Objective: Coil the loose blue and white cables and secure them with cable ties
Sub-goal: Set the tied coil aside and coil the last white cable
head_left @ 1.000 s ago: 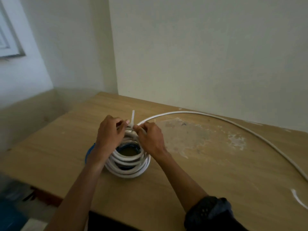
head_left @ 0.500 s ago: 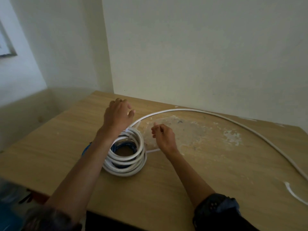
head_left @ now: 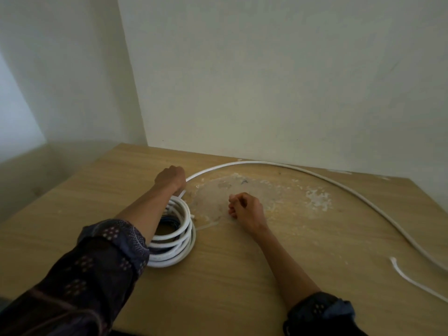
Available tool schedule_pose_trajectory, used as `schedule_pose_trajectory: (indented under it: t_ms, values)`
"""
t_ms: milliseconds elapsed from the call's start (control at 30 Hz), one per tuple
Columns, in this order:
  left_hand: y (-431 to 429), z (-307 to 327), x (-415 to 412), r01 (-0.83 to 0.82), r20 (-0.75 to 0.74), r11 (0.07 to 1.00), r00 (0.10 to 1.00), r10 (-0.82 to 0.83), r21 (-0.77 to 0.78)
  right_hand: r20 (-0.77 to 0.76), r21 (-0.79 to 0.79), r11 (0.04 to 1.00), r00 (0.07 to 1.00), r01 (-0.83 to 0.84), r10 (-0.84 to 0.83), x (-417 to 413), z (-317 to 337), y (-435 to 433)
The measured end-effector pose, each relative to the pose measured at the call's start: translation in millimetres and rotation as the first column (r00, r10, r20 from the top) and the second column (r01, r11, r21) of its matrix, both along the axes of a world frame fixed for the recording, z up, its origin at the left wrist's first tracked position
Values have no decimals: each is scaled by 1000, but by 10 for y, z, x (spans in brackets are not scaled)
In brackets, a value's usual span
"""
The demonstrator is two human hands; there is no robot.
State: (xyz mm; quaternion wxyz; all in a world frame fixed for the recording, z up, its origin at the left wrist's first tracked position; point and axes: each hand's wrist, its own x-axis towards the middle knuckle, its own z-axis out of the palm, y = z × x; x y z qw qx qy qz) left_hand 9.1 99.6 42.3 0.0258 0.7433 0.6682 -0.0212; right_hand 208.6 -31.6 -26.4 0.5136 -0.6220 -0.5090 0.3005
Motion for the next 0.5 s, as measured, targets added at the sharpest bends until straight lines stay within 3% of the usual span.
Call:
schedule_pose_trajectory:
  t_ms: [300, 500]
  values:
    - [184, 120, 191, -102, 266, 965, 963, 36, 240, -38, -7, 999, 999, -32, 32, 43, -12, -21]
    - [258, 130, 250, -147, 469, 906, 881, -63, 397, -51, 1, 1000, 998, -21, 21, 52, -15, -10]
